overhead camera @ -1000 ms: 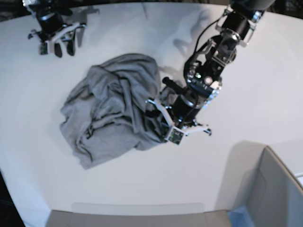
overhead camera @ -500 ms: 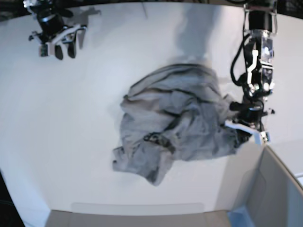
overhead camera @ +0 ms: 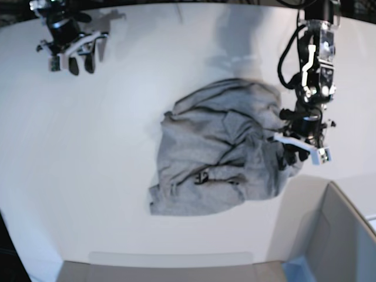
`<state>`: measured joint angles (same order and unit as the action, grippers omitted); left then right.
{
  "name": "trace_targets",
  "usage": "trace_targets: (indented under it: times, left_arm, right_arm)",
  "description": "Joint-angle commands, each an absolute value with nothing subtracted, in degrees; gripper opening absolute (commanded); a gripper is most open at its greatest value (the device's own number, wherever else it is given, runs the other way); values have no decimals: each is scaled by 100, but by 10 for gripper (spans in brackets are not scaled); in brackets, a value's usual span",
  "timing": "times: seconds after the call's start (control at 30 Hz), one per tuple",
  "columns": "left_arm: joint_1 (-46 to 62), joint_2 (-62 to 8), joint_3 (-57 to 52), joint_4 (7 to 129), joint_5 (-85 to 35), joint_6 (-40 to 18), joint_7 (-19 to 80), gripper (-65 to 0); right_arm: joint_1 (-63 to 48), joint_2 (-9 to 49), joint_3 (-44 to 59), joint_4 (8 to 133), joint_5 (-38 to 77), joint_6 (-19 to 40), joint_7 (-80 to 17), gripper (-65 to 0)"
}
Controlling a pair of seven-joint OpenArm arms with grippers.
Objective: Layout the t-shirt on the table in an organized manner, then fold the t-shirt properly
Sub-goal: 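Drag the grasped shirt away from the right gripper and release, then grasp another fold of the shirt with the left gripper and lift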
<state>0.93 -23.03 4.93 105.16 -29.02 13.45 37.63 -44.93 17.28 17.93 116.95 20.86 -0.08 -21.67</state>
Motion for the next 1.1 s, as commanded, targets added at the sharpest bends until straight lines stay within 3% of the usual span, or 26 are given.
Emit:
trace_targets:
  times: [0.0, 0.07, 0.13, 0.33, 0.67, 1.07]
  left_arm:
    - [-31, -2369, 295, 10633, -2870, 1508, 3626, -443]
    - [-40, -2369, 75, 10624, -2870, 1815, 3626, -442]
    - [-40, -2378, -13, 10642, -2870, 1771, 3635, -442]
    - [-224, -2651, 1068, 10844, -2818, 637, 4637, -442]
    - [-602, -2413, 2000, 10000, -1235, 593, 4866, -428]
    - [-620, -2334, 2000, 10440, -1200, 576, 4857, -426]
  right_arm:
    - [-4541, 1771, 1807, 11785, 2105, -4, -2026, -402]
    - [-4576, 1754, 1824, 11785, 2105, -4, -2026, -402]
    - [-4637, 1648, 1842, 11785, 2105, -4, -2026, -402]
    - [-4664, 1613, 1833, 11785, 2097, -4, -2026, -402]
    - [-4681, 1613, 1815, 11785, 2097, -4, -2026, -402]
    - [-4752, 1604, 1824, 11785, 2097, -4, -2026, -402]
